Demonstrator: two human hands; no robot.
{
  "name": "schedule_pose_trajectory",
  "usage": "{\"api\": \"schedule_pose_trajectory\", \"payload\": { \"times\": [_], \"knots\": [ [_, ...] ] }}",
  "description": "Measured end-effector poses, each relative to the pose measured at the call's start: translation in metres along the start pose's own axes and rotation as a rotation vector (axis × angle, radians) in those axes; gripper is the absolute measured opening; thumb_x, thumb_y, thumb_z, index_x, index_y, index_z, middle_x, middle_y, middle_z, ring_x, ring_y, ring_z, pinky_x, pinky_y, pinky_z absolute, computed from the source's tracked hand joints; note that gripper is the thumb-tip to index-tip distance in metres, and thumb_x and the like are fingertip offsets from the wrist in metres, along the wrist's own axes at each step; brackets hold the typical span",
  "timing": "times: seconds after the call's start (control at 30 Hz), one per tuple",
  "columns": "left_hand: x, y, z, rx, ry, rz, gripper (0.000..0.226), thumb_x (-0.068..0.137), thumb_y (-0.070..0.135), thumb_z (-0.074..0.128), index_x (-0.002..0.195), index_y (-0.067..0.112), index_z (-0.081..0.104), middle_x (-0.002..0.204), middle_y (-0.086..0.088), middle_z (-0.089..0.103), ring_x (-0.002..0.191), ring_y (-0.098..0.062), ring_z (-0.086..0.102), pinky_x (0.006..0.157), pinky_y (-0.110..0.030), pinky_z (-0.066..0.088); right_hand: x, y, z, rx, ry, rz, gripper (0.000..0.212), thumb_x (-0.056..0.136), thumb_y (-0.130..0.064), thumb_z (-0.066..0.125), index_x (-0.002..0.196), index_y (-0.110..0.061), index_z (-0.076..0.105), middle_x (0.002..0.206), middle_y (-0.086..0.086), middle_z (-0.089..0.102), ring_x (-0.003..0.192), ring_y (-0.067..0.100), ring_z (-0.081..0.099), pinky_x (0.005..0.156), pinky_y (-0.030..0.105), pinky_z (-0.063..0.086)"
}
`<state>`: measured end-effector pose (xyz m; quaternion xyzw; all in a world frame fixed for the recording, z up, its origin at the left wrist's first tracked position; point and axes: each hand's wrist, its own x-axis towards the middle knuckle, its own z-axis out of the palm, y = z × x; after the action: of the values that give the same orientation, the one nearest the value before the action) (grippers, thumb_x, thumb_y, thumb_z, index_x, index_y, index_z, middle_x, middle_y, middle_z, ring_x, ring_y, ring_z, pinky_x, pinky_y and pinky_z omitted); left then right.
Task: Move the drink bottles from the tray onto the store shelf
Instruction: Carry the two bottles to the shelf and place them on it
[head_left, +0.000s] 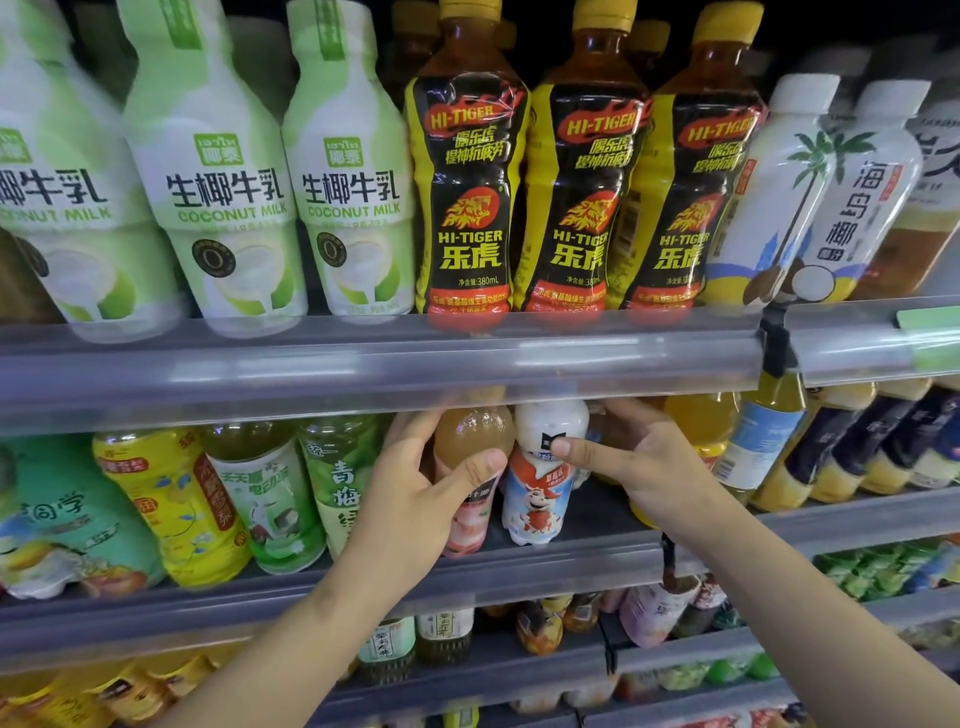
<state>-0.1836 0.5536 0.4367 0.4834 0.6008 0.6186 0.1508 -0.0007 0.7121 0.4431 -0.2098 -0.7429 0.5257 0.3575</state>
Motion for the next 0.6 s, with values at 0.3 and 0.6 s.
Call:
{"api": "schedule_pose_trajectory", "payload": {
  "times": [0.3,0.6],
  "knots": [
    [-0.014,0.016,0.008,0.311,0.034,0.022,0.050,0.102,0.030,0.056,0.149,0.032,0.040,0.151,0.004,0.041,0.121,0.004,0.054,0.108,-0.031,0.044,-0.010,-0.005,0.010,-0.095,-0.014,-0.033,0.054,0.089,-0.024,0.074,0.141,-0.017,0.059,0.131,-0.002,0.072,0.122,0.009,0.066,0.100,0.030,0.056],
    [-0.018,0.024,0.007,0.489,0.086,0.097,0.052,0.098,0.038,0.048,0.149,0.029,0.038,0.151,0.000,0.038,0.142,-0.016,0.035,0.117,-0.036,0.031,-0.014,-0.014,0.024,-0.206,-0.012,-0.053,0.055,0.090,-0.035,0.069,0.142,-0.021,0.056,0.136,-0.004,0.067,0.126,0.011,0.062,0.105,0.041,0.053]
  ]
}}
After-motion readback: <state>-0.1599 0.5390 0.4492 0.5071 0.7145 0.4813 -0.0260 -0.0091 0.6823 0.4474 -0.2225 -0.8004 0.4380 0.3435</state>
